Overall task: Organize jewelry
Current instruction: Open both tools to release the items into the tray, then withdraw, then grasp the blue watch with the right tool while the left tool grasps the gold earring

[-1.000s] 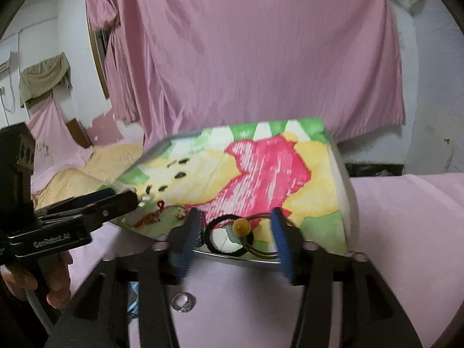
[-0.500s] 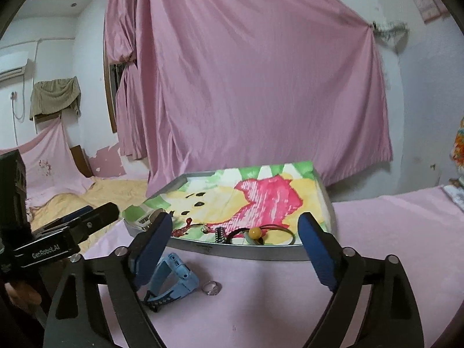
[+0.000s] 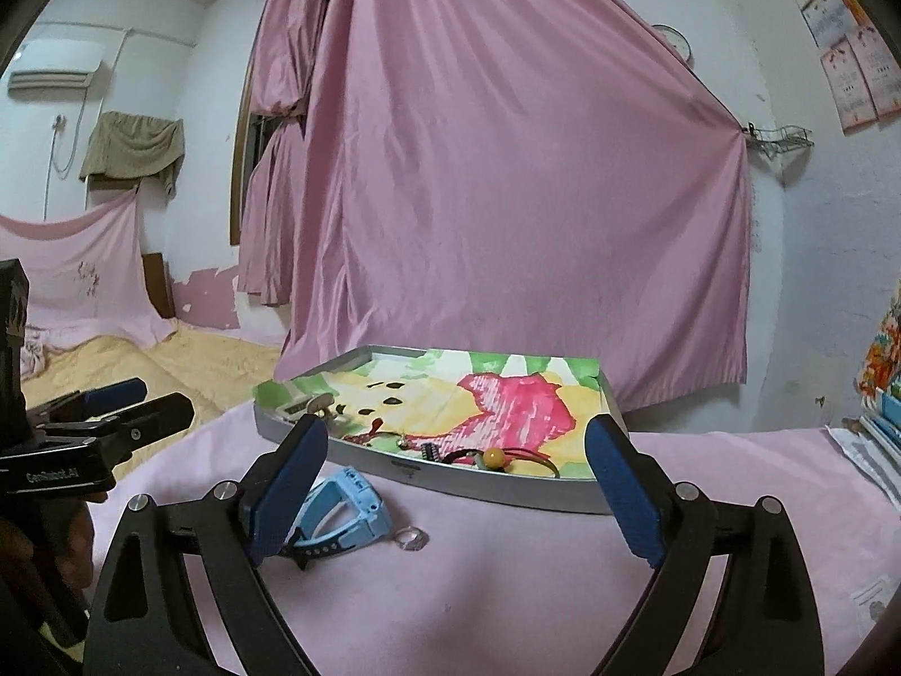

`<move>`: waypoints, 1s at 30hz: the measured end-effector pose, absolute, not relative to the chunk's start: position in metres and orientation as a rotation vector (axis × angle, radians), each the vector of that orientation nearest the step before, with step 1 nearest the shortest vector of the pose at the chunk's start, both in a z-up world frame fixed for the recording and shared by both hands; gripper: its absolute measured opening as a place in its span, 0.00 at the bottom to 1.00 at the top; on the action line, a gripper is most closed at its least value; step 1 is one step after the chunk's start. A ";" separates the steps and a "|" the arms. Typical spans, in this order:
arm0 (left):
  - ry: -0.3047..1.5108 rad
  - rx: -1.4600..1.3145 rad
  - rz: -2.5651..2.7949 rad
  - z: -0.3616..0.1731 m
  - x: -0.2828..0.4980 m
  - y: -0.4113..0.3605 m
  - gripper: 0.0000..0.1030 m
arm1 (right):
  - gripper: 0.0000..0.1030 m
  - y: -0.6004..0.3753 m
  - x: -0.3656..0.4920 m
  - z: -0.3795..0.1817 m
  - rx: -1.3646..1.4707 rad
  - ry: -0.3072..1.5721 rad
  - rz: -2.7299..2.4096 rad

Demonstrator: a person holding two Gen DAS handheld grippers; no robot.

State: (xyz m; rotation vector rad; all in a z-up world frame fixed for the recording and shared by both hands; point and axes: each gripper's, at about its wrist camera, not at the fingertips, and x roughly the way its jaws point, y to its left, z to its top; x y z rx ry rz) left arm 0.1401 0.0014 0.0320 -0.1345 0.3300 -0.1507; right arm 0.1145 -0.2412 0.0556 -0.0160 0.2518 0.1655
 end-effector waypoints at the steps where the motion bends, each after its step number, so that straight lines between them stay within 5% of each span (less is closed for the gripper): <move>1: 0.333 -0.128 -0.151 0.031 0.138 0.002 0.99 | 0.87 -0.241 0.113 0.056 -0.020 0.253 0.168; 25: 0.661 -0.011 -0.198 0.001 0.184 0.007 0.99 | 0.87 -0.213 0.163 0.028 -0.100 0.563 0.299; 30: 0.716 -0.036 -0.236 -0.004 0.196 0.011 0.82 | 0.86 -0.208 0.181 0.018 -0.079 0.651 0.347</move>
